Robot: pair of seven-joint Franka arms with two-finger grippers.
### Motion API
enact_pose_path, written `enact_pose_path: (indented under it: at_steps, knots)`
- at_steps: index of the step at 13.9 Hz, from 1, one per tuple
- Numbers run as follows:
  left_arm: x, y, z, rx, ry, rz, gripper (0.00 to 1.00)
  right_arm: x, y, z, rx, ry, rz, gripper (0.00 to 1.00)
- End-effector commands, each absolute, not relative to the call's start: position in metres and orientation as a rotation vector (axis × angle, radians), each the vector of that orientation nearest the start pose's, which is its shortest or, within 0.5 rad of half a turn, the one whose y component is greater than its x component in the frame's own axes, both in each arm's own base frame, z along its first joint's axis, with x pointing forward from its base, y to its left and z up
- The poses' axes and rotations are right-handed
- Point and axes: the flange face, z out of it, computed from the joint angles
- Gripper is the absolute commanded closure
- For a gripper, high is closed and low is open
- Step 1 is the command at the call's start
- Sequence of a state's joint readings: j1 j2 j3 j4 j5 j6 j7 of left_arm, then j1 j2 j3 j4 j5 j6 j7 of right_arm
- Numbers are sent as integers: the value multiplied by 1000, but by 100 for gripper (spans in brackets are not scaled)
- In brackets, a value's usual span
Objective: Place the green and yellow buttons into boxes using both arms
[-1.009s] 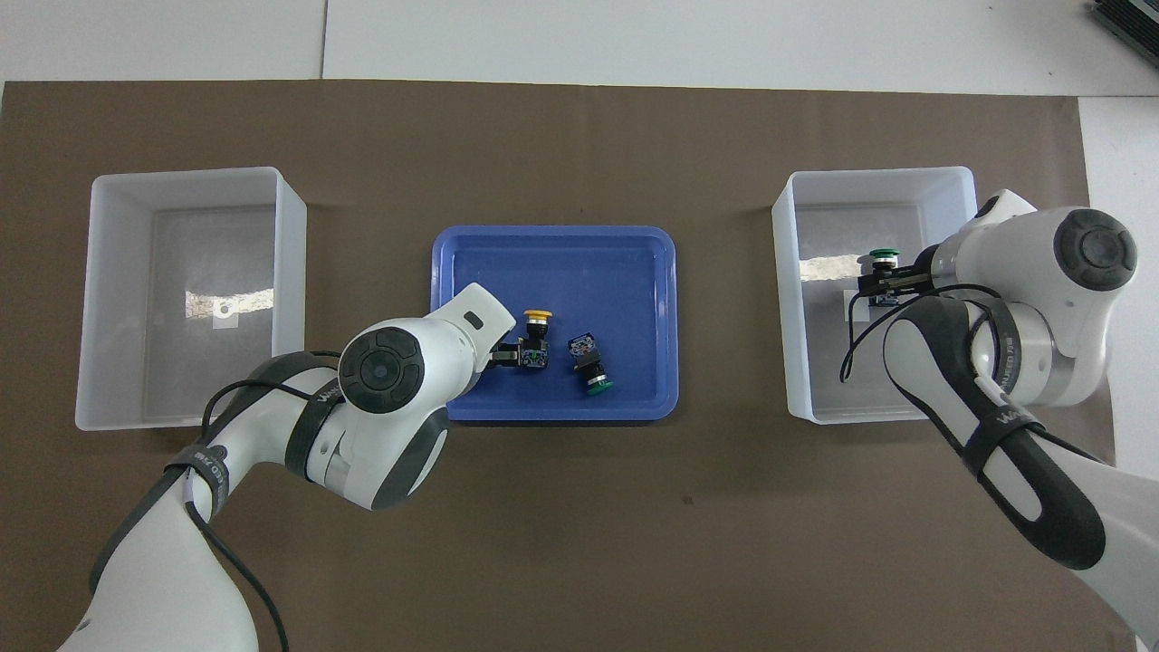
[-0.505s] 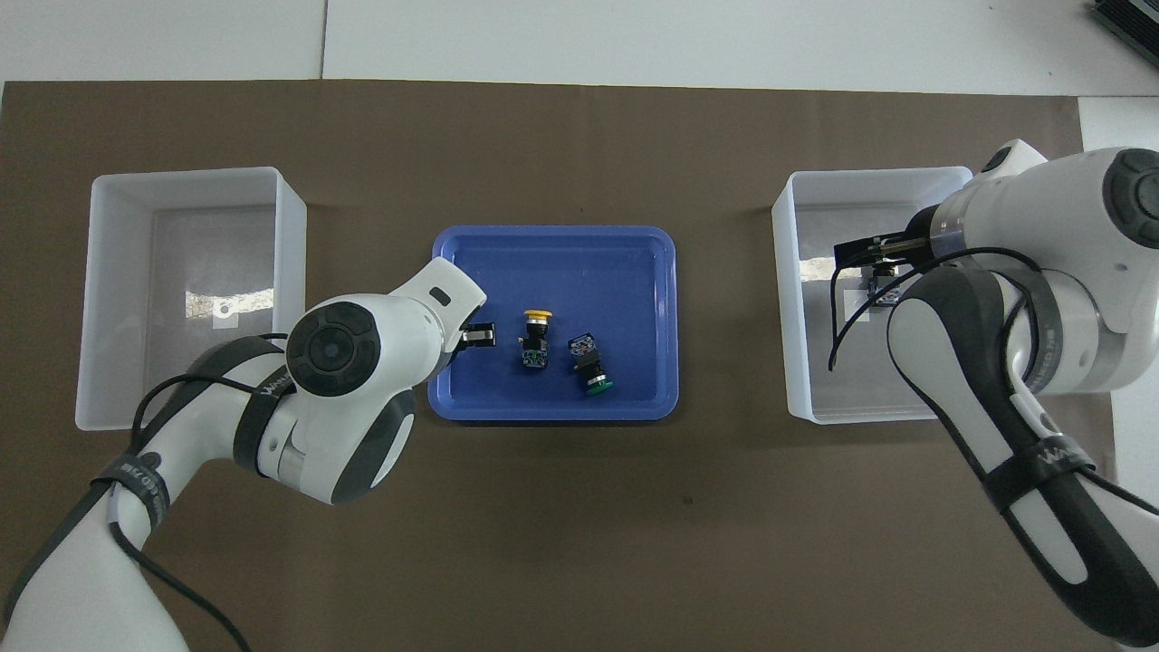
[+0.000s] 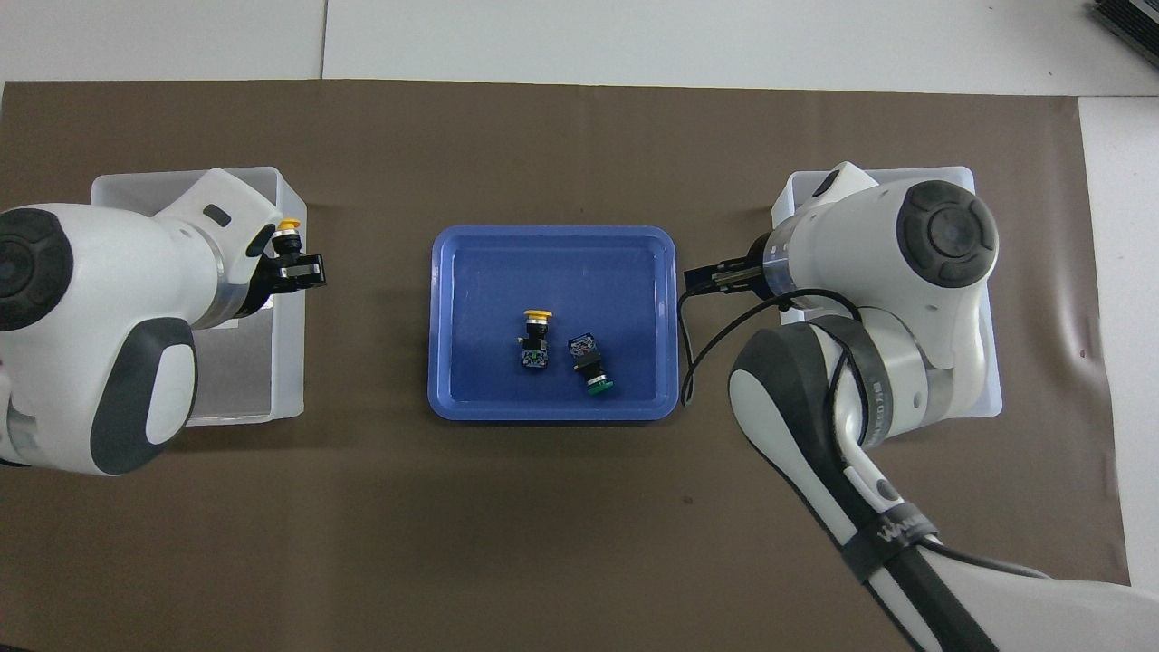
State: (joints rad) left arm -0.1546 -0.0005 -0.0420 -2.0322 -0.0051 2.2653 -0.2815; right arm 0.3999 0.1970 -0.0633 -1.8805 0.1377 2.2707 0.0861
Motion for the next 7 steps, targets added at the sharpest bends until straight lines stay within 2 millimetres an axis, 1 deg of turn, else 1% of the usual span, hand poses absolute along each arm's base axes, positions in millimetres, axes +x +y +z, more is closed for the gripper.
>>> enact_pose_path:
  at_steps: [1,2,3,4,5,7]
  knots:
    - [579,-67,455,-3193,-54,-398,100,577,263,404,-2930,-237,-259,0]
    - [583,-44,451,-3210,-55,-395,100,570,284,393,-2925,-269,-265,0]
    - [585,-26,451,-3222,-30,-412,100,563,298,380,-2920,-311,-276,0]
    - [587,-15,449,-3222,12,-426,100,556,310,369,-2911,-339,-307,0]
    - [588,-6,446,-3217,13,-433,100,549,323,362,-2903,-370,-318,0]
    - [592,-2,436,-3211,2,-448,100,546,333,347,-2907,-387,-310,0]
